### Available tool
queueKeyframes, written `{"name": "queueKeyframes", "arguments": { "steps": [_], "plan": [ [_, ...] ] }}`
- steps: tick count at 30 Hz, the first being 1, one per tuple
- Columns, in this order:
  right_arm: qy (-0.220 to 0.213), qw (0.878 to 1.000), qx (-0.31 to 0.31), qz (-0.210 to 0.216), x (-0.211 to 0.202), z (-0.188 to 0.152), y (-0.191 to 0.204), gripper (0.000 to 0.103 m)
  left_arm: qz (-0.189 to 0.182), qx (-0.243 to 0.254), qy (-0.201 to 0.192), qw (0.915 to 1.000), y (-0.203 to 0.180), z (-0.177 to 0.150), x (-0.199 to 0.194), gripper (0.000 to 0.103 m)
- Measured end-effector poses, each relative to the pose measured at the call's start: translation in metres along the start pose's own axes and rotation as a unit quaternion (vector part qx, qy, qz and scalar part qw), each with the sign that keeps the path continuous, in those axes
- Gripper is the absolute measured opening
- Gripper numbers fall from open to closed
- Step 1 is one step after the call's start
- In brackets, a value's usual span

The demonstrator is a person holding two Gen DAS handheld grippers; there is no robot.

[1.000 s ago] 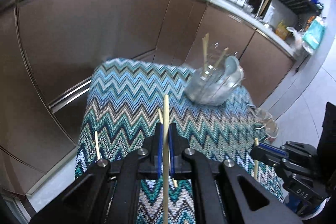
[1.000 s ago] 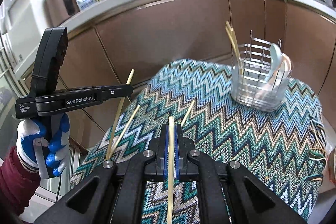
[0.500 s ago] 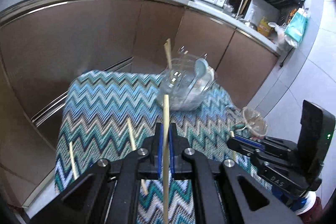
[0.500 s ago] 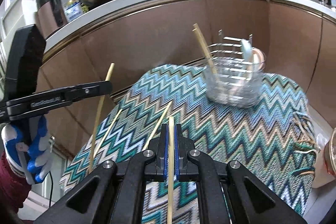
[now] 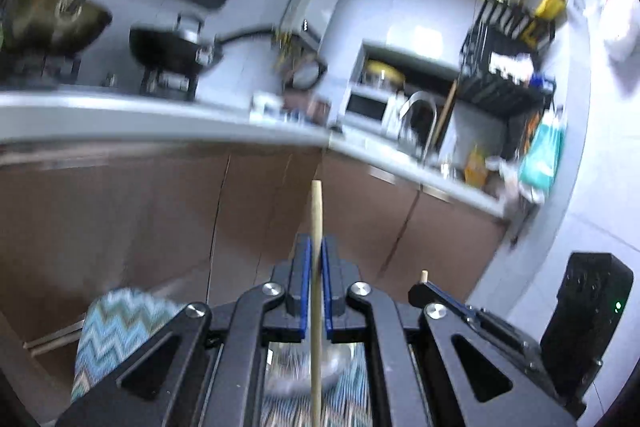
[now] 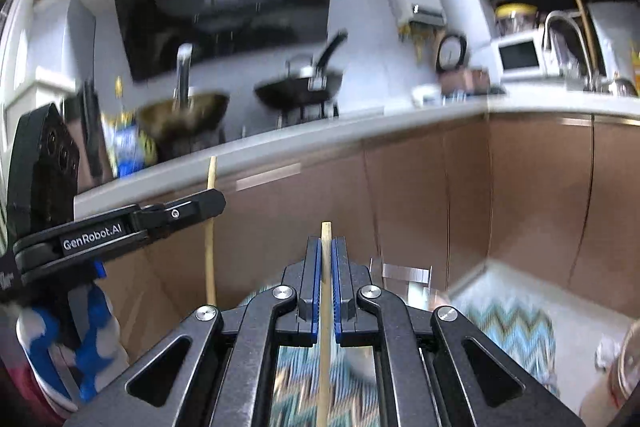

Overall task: Organize utensils
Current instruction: 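Carry both chopsticks over the wire utensil holder, then drop both chopsticks into the holder by opening both grippers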

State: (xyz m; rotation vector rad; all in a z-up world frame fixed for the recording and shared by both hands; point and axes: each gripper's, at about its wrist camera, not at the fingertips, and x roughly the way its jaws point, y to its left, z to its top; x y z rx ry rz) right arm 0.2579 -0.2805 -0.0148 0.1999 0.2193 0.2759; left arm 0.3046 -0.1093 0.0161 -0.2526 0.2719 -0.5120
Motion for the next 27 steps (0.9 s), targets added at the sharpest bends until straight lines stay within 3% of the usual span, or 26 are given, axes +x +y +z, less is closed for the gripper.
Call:
{"name": "queueKeyframes", "arguments": {
  "steps": [5, 8, 16, 27],
  "plan": [
    [-0.067, 0.998, -0.008, -0.005, 0.026, 0.022, -0.007, 0.005, 0.023, 0.003, -0.061, 0.9979, -0.004, 0.006, 0.031, 0.005],
    [-0.086, 0.996, -0.012, -0.009, 0.048, 0.023, -0.014, 0.005, 0.039, 0.0, -0.074, 0.9965, 0.001, 0.001, 0.057, 0.005],
    [-0.098, 0.995, -0.003, -0.02, 0.093, 0.006, -0.038, 0.005, 0.071, 0.002, -0.078, 0.9945, 0.014, -0.024, 0.102, 0.005],
    [-0.064, 0.997, -0.002, -0.044, 0.109, -0.032, -0.048, 0.006, 0.098, -0.015, -0.064, 0.993, 0.034, -0.058, 0.127, 0.007]
  ]
}}
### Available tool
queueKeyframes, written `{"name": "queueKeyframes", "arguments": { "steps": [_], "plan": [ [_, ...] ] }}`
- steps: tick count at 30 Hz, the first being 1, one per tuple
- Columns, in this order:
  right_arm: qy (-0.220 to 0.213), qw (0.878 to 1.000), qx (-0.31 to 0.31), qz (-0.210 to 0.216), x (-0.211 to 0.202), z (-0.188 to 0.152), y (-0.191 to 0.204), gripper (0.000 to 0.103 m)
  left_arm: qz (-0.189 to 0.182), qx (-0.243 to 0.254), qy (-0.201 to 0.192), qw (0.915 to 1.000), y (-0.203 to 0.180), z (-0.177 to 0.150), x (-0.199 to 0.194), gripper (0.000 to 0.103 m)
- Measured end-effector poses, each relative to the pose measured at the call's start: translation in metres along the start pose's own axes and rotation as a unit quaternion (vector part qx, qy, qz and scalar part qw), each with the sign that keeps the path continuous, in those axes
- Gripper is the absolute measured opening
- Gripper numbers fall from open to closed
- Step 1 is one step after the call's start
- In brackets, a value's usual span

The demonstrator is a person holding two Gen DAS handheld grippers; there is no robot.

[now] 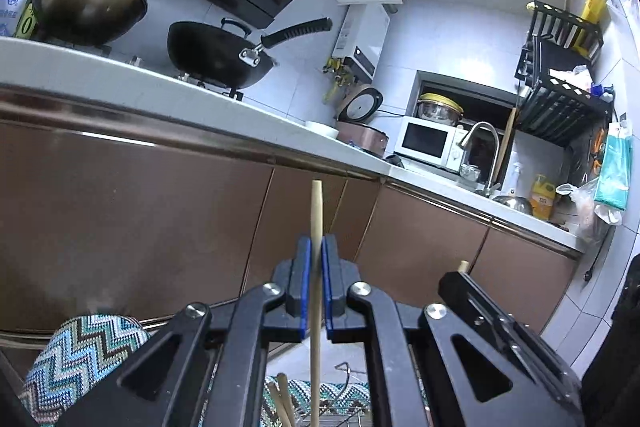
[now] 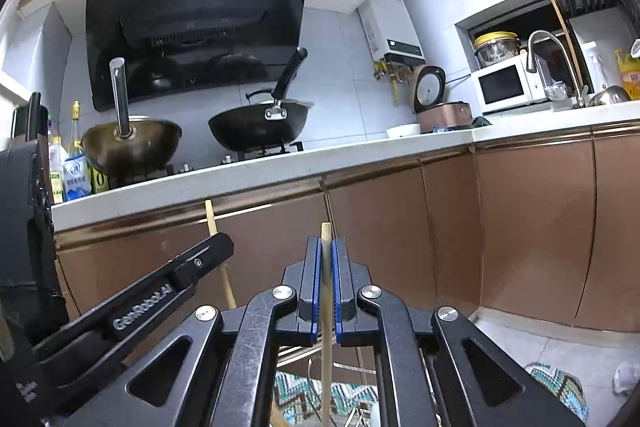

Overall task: Organize utensils
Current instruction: 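Drop both chopsticks into the holder by opening both grippers, then withdraw both grippers and move them back toward the remaining chopsticks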

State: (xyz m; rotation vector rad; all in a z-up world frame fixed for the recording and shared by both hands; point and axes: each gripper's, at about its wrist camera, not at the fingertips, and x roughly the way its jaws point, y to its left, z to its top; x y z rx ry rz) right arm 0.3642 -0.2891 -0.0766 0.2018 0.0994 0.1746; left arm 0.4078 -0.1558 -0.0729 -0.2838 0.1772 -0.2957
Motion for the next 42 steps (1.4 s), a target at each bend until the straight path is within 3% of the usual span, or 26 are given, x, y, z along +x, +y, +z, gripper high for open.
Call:
{"name": "queueKeyframes", "arguments": {
  "steps": [3, 6, 14, 29, 42],
  "plan": [
    [0.002, 1.0, -0.004, -0.006, -0.008, 0.002, 0.002, 0.013, -0.002, -0.002, 0.006, 1.0, 0.002, 0.0, -0.005, 0.007],
    [-0.002, 1.0, -0.006, -0.014, -0.017, 0.009, 0.003, 0.023, -0.005, 0.002, 0.004, 1.0, 0.002, 0.009, -0.017, 0.017],
    [-0.018, 0.999, -0.012, -0.038, -0.061, 0.037, 0.017, 0.028, 0.004, 0.019, -0.011, 0.9998, -0.001, 0.041, -0.071, 0.038],
    [0.035, 0.995, -0.023, -0.087, -0.15, 0.036, 0.06, 0.043, 0.055, 0.065, 0.034, 0.9958, -0.006, 0.046, -0.177, 0.051],
    [0.037, 0.992, -0.019, -0.123, -0.223, 0.018, 0.079, 0.054, 0.091, 0.081, 0.048, 0.9914, 0.0, 0.024, -0.247, 0.054]
  ]
}}
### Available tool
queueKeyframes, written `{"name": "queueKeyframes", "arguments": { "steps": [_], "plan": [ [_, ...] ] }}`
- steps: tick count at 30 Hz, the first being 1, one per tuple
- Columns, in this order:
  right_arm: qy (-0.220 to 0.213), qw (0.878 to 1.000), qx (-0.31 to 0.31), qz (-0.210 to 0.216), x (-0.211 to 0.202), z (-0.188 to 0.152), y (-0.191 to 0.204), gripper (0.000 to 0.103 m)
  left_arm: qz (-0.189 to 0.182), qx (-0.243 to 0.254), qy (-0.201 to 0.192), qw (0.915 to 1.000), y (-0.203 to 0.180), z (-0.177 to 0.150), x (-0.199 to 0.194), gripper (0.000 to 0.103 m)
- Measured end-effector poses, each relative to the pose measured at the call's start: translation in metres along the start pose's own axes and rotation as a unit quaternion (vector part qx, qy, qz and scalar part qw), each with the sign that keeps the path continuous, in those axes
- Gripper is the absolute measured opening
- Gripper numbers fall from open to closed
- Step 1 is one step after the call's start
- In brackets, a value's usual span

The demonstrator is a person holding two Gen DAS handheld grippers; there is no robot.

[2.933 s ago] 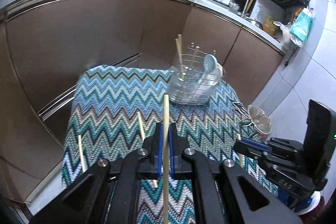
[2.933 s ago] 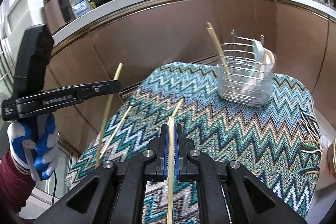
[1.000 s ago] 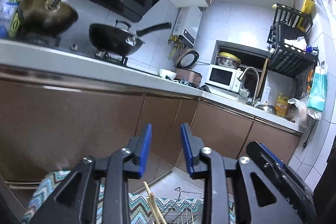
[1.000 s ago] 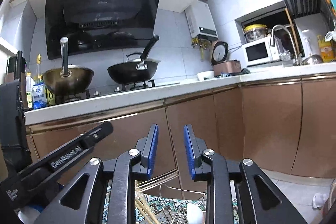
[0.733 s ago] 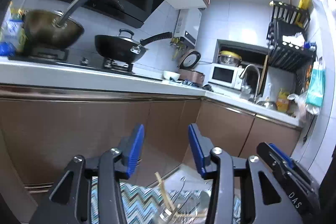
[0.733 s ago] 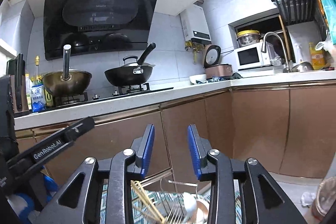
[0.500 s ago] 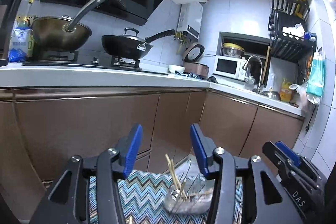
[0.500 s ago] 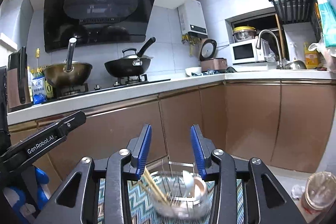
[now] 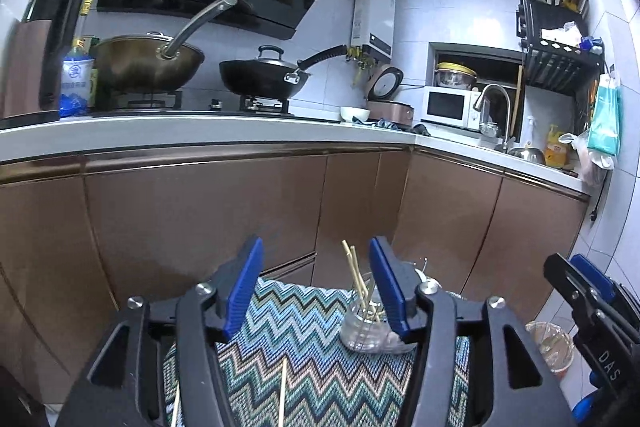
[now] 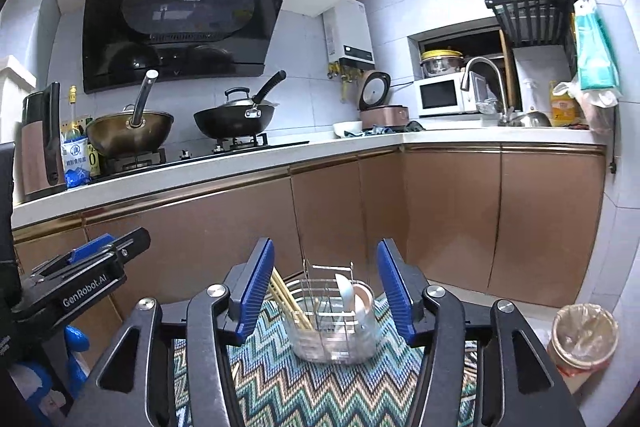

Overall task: Organize utensils
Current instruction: 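Withdraw both grippers and move them back toward the remaining chopsticks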

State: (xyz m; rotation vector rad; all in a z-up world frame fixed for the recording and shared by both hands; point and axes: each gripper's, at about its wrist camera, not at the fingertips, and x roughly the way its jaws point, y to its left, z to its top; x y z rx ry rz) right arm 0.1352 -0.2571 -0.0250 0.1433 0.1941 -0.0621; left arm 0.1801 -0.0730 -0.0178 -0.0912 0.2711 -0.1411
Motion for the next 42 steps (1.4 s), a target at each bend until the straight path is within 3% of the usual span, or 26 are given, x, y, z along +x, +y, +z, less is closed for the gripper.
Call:
{"name": "queueKeyframes", "arguments": {
  "steps": [6, 18, 32, 42],
  "plan": [
    [0.01, 1.0, 0.0, -0.021, -0.023, -0.012, 0.002, 0.057, 0.008, 0.006, -0.01, 0.9999, 0.006, -0.004, -0.028, 0.056],
    [0.013, 0.994, -0.042, -0.103, -0.068, -0.019, 0.016, 0.063, 0.026, 0.027, -0.019, 0.9991, 0.013, -0.009, -0.075, 0.059],
    [-0.006, 0.992, -0.05, -0.115, -0.098, -0.008, 0.021, 0.064, 0.034, 0.041, -0.023, 0.9983, 0.018, -0.009, -0.102, 0.059],
    [0.011, 0.992, -0.058, -0.11, -0.085, -0.016, 0.021, 0.064, 0.04, 0.037, -0.008, 0.9985, 0.027, -0.016, -0.085, 0.059]
  ]
}}
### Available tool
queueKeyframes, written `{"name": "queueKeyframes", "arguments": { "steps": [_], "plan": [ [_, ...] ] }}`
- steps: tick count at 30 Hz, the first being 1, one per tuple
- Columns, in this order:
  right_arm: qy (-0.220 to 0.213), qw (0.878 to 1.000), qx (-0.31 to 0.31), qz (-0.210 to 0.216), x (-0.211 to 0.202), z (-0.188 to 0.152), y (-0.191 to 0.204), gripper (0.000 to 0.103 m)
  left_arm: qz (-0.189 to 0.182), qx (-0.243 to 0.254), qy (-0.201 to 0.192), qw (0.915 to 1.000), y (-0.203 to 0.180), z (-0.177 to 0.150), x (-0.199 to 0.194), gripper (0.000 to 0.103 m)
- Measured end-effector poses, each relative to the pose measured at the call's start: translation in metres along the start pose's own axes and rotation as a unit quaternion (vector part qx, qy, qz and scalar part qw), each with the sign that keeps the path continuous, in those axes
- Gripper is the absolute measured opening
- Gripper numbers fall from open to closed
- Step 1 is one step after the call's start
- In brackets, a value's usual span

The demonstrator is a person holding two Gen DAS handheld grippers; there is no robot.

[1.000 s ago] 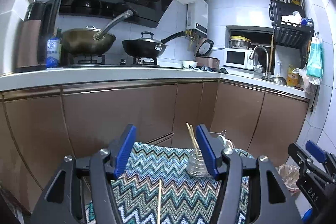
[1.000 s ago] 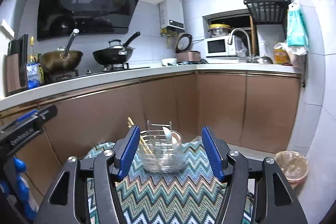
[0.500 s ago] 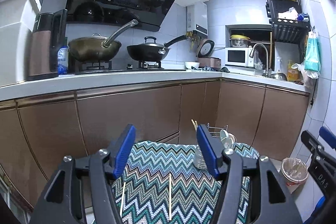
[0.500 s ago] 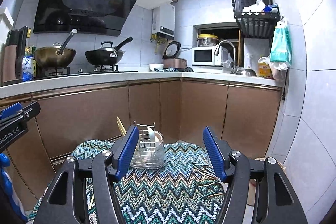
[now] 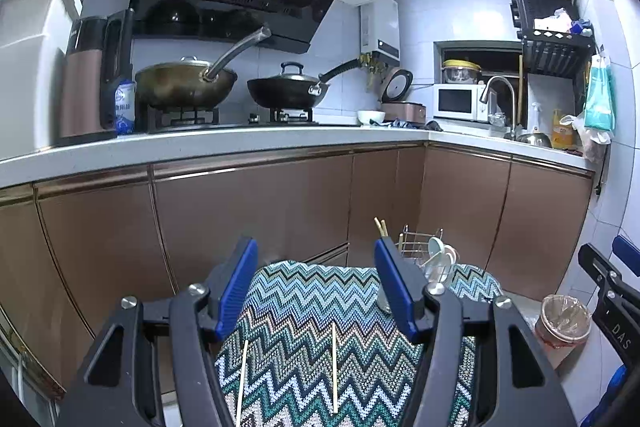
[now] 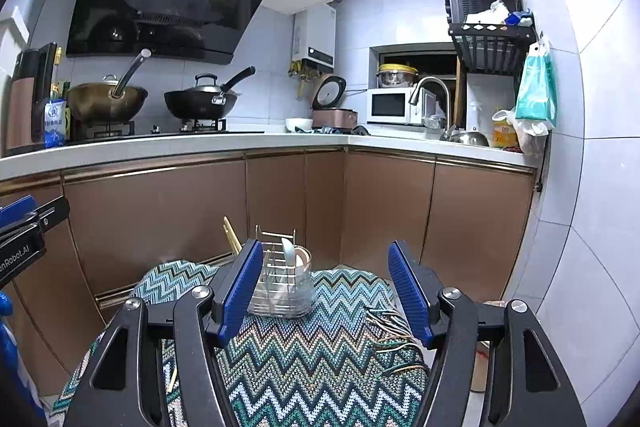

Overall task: Organize utensils
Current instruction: 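Withdraw both grippers and move them back toward the remaining chopsticks, then grasp a bamboo chopstick with the right gripper while the left gripper grasps another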

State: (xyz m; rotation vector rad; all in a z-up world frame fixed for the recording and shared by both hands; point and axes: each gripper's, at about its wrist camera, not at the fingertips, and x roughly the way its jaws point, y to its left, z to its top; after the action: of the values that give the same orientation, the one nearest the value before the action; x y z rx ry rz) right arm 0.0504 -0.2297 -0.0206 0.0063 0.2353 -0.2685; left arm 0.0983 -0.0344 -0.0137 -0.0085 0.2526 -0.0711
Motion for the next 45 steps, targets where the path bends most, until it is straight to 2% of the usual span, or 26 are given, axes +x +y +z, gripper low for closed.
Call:
{"name": "queueKeyframes", "arguments": {
  "steps": [8, 15, 20, 23, 29, 33, 38, 40, 42, 45],
  "plan": [
    [0.025, 1.0, -0.005, 0.012, 0.029, -0.013, 0.003, 0.064, 0.011, -0.013, 0.029, 0.9994, 0.005, -0.014, 0.028, 0.059],
    [0.028, 0.999, -0.005, 0.02, 0.044, -0.019, 0.006, 0.064, 0.025, -0.046, 0.029, 0.9982, 0.021, -0.017, 0.043, 0.059],
    [0.035, 0.999, -0.01, 0.027, 0.055, -0.022, 0.014, 0.064, 0.033, -0.05, 0.035, 0.9976, 0.029, -0.022, 0.052, 0.059],
    [0.042, 0.998, -0.014, 0.038, 0.062, -0.024, 0.021, 0.064, 0.034, -0.05, 0.049, 0.997, 0.035, -0.026, 0.061, 0.059],
    [0.068, 0.995, -0.021, 0.072, 0.082, -0.031, 0.037, 0.064, 0.031, -0.056, 0.104, 0.9925, 0.058, -0.034, 0.085, 0.059],
    [0.104, 0.988, -0.027, 0.112, 0.102, -0.039, 0.051, 0.06, 0.02, -0.088, 0.153, 0.9841, 0.093, -0.044, 0.104, 0.059],
    [0.164, 0.969, -0.033, 0.184, 0.129, -0.054, 0.082, 0.049, -0.01, -0.119, 0.221, 0.9678, 0.129, -0.064, 0.131, 0.058],
    [0.186, 0.959, -0.034, 0.213, 0.141, -0.059, 0.094, 0.039, -0.036, -0.133, 0.261, 0.9555, 0.141, -0.076, 0.147, 0.058],
    [0.219, 0.943, -0.036, 0.247, 0.155, -0.066, 0.109, 0.028, -0.06, -0.141, 0.298, 0.9423, 0.148, -0.086, 0.163, 0.057],
    [0.268, 0.92, -0.048, 0.283, 0.179, -0.076, 0.131, 0.025, -0.086, -0.145, 0.351, 0.9212, 0.153, -0.105, 0.186, 0.057]
  ]
}}
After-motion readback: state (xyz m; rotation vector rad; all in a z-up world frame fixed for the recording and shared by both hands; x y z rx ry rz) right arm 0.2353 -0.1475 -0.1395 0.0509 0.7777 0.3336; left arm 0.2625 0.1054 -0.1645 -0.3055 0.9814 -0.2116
